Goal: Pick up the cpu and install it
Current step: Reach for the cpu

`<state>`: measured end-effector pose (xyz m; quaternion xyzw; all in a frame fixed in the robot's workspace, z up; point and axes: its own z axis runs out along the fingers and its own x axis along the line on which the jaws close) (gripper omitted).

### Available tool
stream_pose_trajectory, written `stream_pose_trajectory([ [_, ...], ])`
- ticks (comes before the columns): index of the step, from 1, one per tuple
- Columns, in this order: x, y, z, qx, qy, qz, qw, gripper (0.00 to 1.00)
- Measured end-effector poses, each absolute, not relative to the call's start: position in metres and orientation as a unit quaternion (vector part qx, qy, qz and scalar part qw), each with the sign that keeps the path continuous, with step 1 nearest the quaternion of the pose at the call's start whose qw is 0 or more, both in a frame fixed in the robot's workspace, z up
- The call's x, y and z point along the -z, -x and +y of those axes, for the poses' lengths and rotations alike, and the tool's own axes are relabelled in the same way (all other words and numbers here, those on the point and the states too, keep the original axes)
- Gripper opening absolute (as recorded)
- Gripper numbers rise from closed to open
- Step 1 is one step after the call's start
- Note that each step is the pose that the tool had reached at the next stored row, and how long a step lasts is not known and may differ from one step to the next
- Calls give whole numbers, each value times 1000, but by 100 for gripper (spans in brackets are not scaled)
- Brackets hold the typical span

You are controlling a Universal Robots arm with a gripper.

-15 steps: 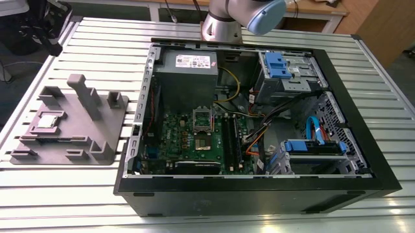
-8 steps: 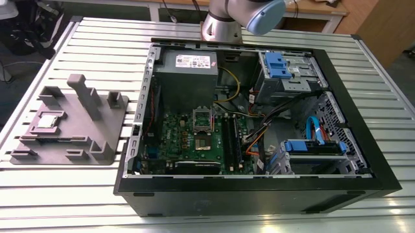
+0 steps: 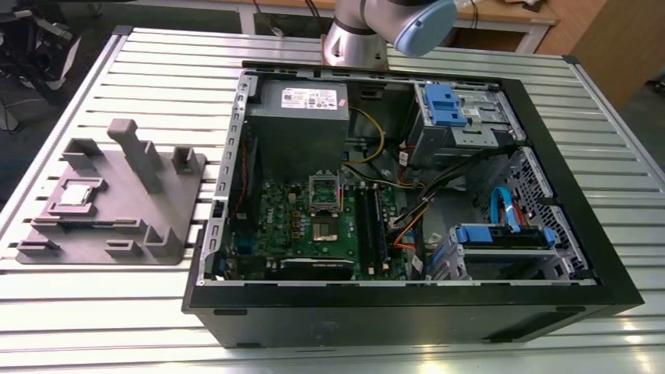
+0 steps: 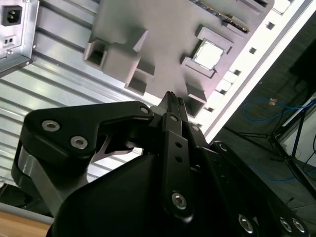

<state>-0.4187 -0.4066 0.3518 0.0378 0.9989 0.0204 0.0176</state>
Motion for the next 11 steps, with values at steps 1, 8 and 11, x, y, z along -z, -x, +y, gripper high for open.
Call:
stream_pose_trajectory([
  [1, -350, 421, -408, -20, -38, 999, 18, 11],
  [8, -337, 435, -417, -21, -38, 999, 18, 11],
  [11, -332, 440, -420, -20, -38, 999, 18, 11],
])
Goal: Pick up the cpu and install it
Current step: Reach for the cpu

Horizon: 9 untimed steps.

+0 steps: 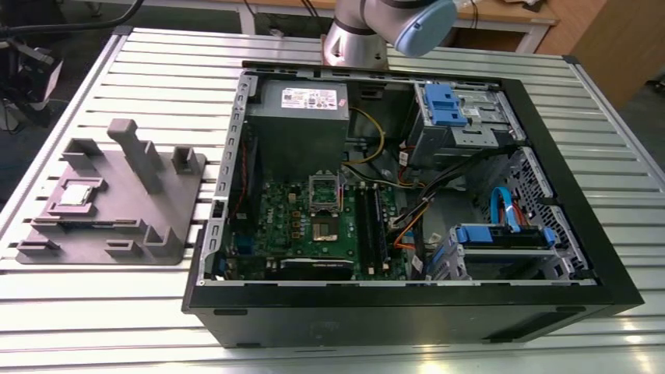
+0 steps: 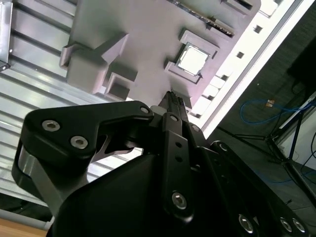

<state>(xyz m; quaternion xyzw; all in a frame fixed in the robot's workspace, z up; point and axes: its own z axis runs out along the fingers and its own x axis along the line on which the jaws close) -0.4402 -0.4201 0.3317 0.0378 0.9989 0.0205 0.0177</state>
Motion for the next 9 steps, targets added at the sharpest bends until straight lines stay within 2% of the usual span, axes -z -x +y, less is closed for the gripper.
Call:
stream_pose_trajectory([
  [9, -315, 451, -430, -20, -38, 999, 17, 11],
])
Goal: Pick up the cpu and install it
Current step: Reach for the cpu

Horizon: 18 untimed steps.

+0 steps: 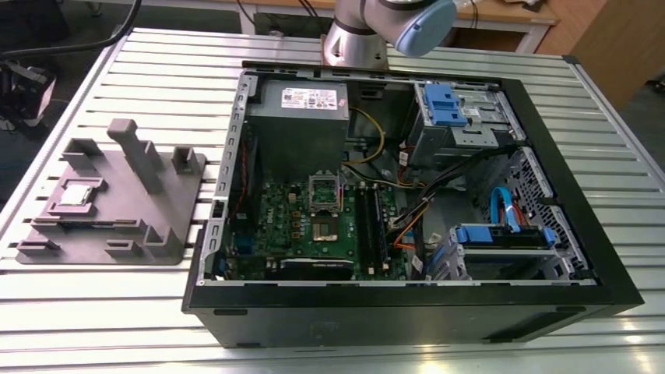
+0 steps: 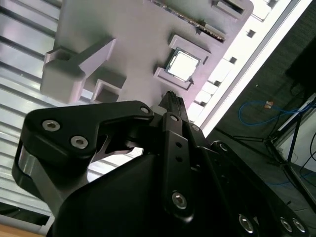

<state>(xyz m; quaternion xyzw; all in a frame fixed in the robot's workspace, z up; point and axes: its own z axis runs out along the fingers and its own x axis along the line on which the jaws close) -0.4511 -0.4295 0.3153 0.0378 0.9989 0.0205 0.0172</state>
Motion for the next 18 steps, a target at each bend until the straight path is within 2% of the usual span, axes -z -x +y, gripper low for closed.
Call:
stream_pose_trajectory([
  [18, -283, 456, -435, -20, -38, 999, 17, 11],
])
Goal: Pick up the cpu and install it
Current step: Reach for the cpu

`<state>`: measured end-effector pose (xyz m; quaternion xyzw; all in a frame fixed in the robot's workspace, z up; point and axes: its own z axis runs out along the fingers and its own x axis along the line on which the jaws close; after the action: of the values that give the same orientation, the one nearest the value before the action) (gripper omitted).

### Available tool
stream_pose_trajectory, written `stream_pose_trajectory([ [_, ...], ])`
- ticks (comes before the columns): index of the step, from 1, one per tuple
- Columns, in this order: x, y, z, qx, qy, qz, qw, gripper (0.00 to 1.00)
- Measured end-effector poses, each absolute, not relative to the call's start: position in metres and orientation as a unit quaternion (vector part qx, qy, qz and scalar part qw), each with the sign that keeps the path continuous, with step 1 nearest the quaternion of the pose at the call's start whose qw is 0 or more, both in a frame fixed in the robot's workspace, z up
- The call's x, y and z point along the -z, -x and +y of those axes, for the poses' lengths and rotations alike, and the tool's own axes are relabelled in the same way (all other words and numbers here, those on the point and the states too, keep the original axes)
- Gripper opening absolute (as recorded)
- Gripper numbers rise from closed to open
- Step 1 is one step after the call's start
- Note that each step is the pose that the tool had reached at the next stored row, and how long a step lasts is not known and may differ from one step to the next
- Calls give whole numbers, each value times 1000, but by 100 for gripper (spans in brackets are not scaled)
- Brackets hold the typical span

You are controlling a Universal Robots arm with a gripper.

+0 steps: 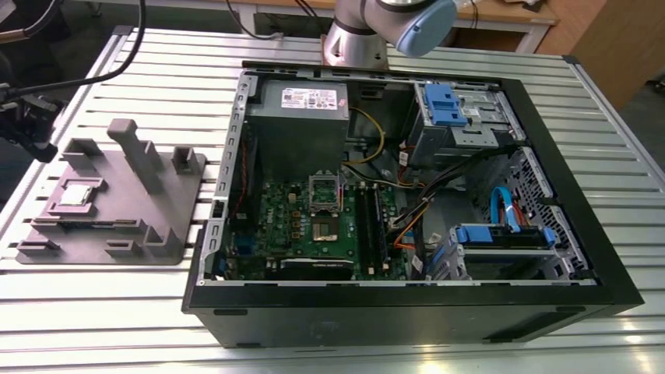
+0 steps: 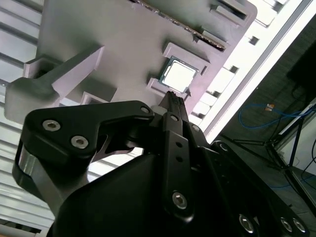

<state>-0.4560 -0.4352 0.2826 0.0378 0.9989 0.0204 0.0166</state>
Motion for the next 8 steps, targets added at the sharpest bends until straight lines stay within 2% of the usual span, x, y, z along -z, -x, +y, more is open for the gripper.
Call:
stream_pose_trajectory([
  [8, -268, 462, -435, -20, -38, 999, 16, 11],
])
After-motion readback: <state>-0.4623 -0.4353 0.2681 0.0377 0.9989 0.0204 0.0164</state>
